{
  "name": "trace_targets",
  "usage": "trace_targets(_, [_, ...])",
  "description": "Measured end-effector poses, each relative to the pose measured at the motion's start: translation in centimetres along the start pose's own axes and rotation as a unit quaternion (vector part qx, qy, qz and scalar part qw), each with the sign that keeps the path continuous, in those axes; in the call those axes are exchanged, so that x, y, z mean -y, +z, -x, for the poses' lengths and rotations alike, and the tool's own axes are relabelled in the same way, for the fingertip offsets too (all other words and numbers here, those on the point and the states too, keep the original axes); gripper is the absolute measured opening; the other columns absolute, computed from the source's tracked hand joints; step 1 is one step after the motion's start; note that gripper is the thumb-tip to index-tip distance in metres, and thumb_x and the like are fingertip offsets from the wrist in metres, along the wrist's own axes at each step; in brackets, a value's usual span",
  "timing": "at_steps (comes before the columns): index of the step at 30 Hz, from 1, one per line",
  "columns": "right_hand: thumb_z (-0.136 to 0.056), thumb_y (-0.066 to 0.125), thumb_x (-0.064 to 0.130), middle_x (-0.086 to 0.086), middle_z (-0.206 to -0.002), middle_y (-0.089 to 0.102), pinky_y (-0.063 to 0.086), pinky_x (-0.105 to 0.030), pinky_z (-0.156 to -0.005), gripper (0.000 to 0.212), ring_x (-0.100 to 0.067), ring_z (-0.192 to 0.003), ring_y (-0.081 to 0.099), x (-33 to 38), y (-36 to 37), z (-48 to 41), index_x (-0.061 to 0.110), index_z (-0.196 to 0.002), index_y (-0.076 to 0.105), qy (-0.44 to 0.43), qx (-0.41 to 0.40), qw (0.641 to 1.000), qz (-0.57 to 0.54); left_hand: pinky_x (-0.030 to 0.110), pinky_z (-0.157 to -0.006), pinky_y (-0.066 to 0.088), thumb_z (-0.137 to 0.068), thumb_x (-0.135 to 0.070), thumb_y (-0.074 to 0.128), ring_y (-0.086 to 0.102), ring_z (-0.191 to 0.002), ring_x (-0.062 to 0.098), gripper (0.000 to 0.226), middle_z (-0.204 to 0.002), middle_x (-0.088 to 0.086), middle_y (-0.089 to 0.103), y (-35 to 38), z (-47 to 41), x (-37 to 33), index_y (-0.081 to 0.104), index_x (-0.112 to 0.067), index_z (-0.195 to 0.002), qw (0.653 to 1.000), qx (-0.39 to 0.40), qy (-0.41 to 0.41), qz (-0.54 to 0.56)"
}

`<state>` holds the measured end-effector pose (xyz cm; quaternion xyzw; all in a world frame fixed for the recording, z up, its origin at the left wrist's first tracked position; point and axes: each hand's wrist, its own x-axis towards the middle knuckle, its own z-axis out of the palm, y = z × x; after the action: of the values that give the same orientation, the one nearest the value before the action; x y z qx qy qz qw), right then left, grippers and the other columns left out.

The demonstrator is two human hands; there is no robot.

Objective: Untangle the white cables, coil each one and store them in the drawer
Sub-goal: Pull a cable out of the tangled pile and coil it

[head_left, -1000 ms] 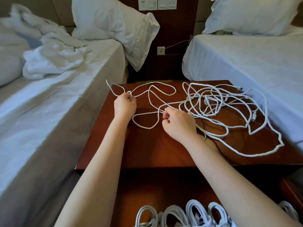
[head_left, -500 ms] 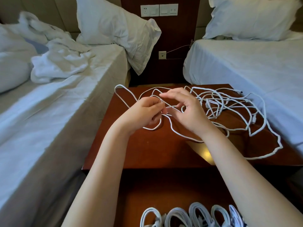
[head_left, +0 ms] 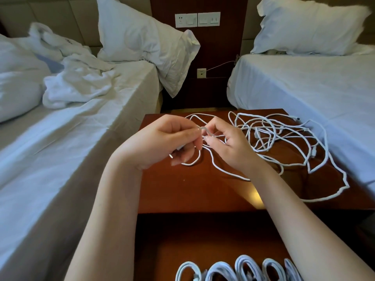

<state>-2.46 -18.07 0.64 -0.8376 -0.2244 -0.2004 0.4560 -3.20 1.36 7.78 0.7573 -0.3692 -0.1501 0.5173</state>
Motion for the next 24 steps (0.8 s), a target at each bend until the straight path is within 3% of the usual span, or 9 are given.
trace_targets(3, [-0.097,0.052,0.014,0.000,-0.099,0.067,0.054,-0.038,-0.080,0.018,-0.019,-0.094,0.065,-0.3,-0.1,0.3,0.027,-0.086,0.050,0.029,-0.040,0.997,-0.054,0.015,-0.050,0.040,-0.099,-0.008,0.045,0.051,-0.044,0.010,0.026,-0.057,0.003,0.062,0.3,0.0,0.0,0.062,-0.003,-0.080,1.000,0.025,-0.011,0.004])
trace_targets(7, [-0.100,0.047,0.022,-0.009,-0.101,0.071,0.046,-0.029,-0.099,0.015,-0.022,-0.111,0.064,0.2,-1.3,-0.3,0.019,-0.089,0.055,0.036,-0.101,0.963,-0.246,0.016,-0.053,0.044,-0.098,-0.004,0.046,0.055,-0.049,0.010,0.021,-0.063,0.004,0.065,0.8,-0.5,0.4,0.064,-0.002,-0.087,0.997,0.072,-0.019,0.026])
trace_targets(12, [-0.104,0.037,0.017,-0.009,-0.088,0.065,0.048,-0.021,-0.084,0.028,-0.018,-0.090,0.063,1.3,-0.6,-0.2,0.017,-0.082,0.055,0.013,-0.108,0.988,-0.112,0.021,-0.061,0.050,-0.099,0.000,0.043,0.061,-0.057,0.014,0.022,-0.070,0.009,0.067,2.6,-1.5,0.1,0.064,0.004,-0.105,0.972,0.222,-0.073,0.016])
trace_targets(14, [-0.101,0.041,0.024,-0.006,-0.084,0.063,0.049,-0.035,-0.075,0.026,-0.020,-0.082,0.060,1.1,-0.1,0.1,0.013,-0.082,0.056,0.037,-0.087,0.995,-0.041,0.021,-0.063,0.050,-0.098,-0.001,0.042,0.062,-0.060,0.014,0.021,-0.071,0.010,0.066,3.3,-1.6,-0.3,0.062,0.006,-0.101,0.969,0.239,-0.052,0.027])
trace_targets(16, [-0.086,0.056,0.029,-0.002,-0.079,0.059,0.047,-0.038,-0.072,0.019,-0.015,-0.075,0.057,1.4,0.3,0.3,0.012,-0.079,0.056,0.083,-0.017,0.996,-0.031,0.020,-0.063,0.048,-0.094,-0.005,0.044,0.061,-0.061,0.011,0.023,-0.069,0.004,0.065,3.4,-1.6,-0.5,0.061,0.010,-0.095,0.980,0.196,-0.003,0.036])
trace_targets(18, [-0.057,0.068,0.031,0.008,-0.077,0.055,0.044,-0.024,-0.078,0.031,0.001,-0.070,0.056,2.2,0.9,0.5,0.018,-0.084,0.058,0.129,0.042,0.986,-0.100,0.019,-0.063,0.047,-0.093,-0.004,0.043,0.059,-0.061,0.009,0.021,-0.068,-0.002,0.065,3.0,-1.5,-0.3,0.062,0.004,-0.092,0.989,0.131,0.052,0.047])
trace_targets(20, [-0.072,0.072,0.012,0.015,-0.083,0.051,0.043,-0.011,-0.074,0.035,0.014,-0.067,0.058,2.1,2.3,0.6,0.016,-0.104,0.058,0.103,0.064,0.991,-0.055,0.019,-0.062,0.045,-0.093,-0.005,0.042,0.057,-0.060,0.009,0.025,-0.067,-0.002,0.064,2.7,-1.4,0.0,0.066,-0.007,-0.088,0.989,0.065,0.083,0.104])
trace_targets(22, [-0.093,0.059,0.009,0.013,-0.083,0.051,0.044,-0.012,-0.073,0.019,0.012,-0.076,0.057,2.1,3.4,0.9,0.027,-0.084,0.059,0.077,0.107,0.991,-0.005,0.020,-0.060,0.046,-0.091,-0.007,0.043,0.056,-0.061,0.011,0.028,-0.067,0.001,0.063,2.5,-1.5,0.0,0.070,-0.012,-0.086,0.977,-0.004,0.099,0.191])
trace_targets(24, [-0.093,0.058,0.021,0.009,-0.085,0.053,0.045,-0.029,-0.084,0.032,-0.001,-0.086,0.054,1.3,4.7,1.2,0.027,-0.062,0.053,0.077,0.177,0.978,0.073,0.022,-0.063,0.047,-0.091,-0.008,0.042,0.056,-0.063,0.012,0.026,-0.067,0.001,0.062,1.9,-1.6,0.2,0.067,-0.009,-0.088,0.961,-0.078,0.123,0.236])
